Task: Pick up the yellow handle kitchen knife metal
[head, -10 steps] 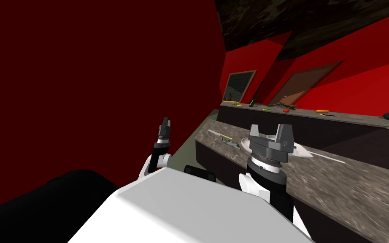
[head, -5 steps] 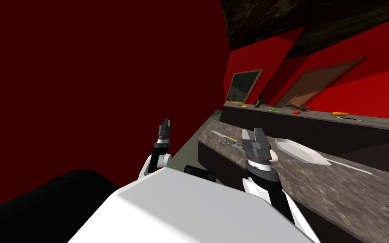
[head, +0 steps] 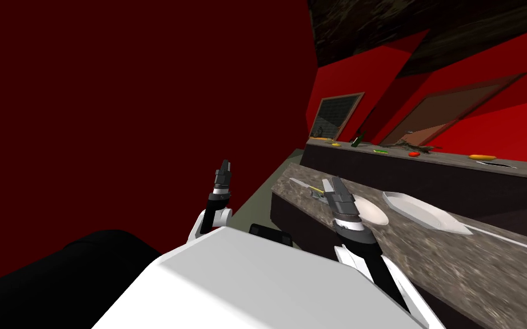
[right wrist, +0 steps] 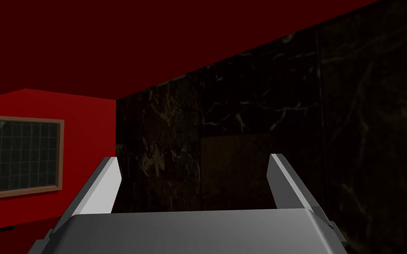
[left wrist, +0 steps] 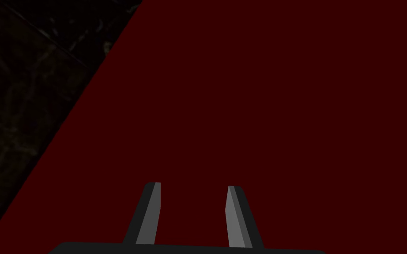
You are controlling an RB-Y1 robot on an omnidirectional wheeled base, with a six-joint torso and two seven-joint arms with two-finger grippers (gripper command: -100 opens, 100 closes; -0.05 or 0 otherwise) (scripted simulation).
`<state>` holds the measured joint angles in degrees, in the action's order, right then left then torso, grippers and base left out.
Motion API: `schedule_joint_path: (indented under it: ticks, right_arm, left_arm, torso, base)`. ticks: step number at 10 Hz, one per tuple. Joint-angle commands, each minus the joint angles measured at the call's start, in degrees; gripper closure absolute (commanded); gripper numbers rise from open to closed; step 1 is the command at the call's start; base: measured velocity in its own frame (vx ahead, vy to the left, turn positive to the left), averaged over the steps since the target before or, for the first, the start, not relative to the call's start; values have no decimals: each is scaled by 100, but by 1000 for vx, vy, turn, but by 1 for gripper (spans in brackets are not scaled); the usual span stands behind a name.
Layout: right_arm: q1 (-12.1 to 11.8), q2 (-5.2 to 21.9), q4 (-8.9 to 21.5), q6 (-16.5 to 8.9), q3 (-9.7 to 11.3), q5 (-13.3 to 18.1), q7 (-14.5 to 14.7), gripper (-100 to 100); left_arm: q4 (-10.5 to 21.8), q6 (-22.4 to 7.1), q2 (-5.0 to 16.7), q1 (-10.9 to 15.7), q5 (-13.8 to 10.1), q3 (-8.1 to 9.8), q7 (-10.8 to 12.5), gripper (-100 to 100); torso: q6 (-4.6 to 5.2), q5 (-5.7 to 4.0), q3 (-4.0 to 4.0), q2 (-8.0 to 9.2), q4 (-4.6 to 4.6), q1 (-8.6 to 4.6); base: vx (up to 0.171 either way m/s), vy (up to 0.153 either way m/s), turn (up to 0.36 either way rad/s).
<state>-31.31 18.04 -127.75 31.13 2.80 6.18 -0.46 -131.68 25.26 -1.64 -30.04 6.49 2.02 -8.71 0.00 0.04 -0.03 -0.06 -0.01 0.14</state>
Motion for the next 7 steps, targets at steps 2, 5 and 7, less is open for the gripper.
schedule_joint_path:
  ticks: [2,5,7]
  right_arm:
    - [10,343,281,-28,-11,120,25,-100]
    - [53,854,724,-131,-57,326,54,-100]
    - [85,1154,961,-167,-74,433,74,-100]
  left_arm:
    - [0,0,0,0,0,0,0,0]
    - [0,0,0,0,0,0,0,0]
    - [0,0,0,0,0,0,0,0]
  torso:
    - [0,0,0,-1,0,2]
    - [1,-1,1,1,0,-4]
    - [1,1,-1,-1,0,1]
  base:
    - [13,37,49]
    - [12,41,90]
    - [20,51,74]
